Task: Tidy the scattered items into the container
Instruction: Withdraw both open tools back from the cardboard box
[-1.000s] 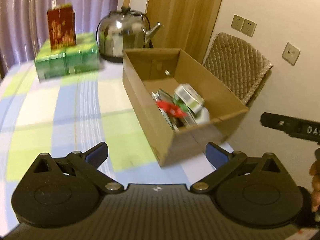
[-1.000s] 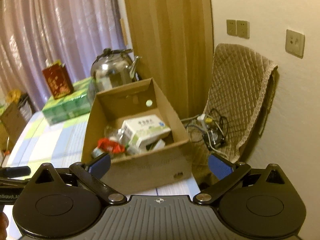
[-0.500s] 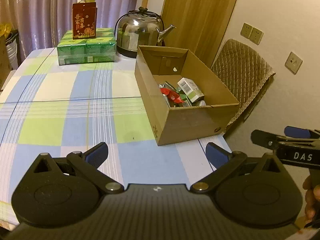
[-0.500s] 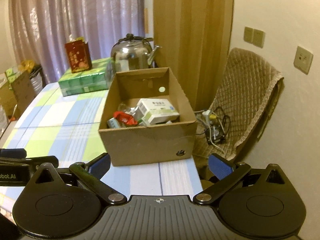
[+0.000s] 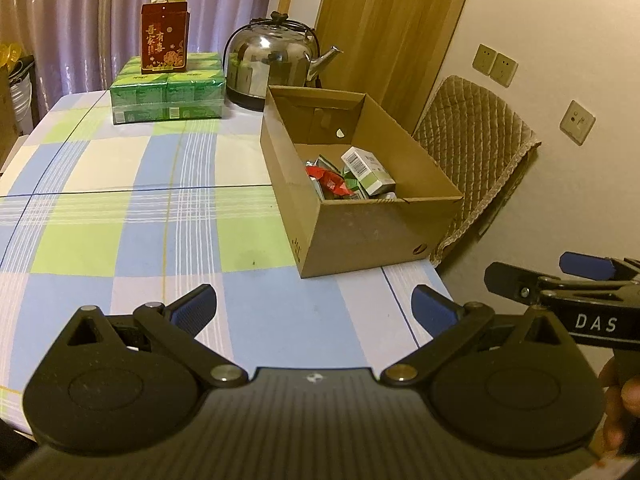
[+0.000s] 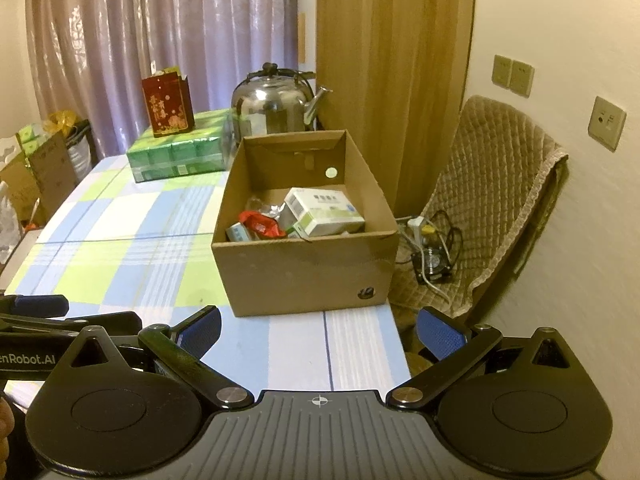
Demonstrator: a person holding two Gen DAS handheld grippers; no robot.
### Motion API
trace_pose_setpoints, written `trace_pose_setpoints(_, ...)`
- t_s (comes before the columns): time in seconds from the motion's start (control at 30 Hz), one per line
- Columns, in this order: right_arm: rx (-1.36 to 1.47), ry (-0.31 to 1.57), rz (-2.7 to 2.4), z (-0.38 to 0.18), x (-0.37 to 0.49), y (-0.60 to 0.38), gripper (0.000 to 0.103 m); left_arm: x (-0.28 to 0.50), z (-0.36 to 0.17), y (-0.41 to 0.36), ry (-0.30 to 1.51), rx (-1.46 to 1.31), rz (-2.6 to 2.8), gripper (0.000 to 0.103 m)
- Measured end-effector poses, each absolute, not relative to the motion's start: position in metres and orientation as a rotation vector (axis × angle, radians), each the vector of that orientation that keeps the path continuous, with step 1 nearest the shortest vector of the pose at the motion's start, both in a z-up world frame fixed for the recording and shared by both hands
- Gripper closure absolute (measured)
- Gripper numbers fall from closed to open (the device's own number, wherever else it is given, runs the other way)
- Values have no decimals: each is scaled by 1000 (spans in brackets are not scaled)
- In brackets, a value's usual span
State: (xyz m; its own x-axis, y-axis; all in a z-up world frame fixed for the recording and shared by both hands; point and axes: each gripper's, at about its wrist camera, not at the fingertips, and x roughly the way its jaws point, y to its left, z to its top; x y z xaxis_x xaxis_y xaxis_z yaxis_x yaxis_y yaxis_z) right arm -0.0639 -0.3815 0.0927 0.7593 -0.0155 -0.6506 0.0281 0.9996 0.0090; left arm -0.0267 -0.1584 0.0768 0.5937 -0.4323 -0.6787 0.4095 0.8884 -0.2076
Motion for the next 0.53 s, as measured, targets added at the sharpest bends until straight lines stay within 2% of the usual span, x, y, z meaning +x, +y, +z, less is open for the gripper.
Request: trace_pose_setpoints(0.53,16,711,-35,87,-69,-380,2,-30,74,-153,775,-41,-474,1)
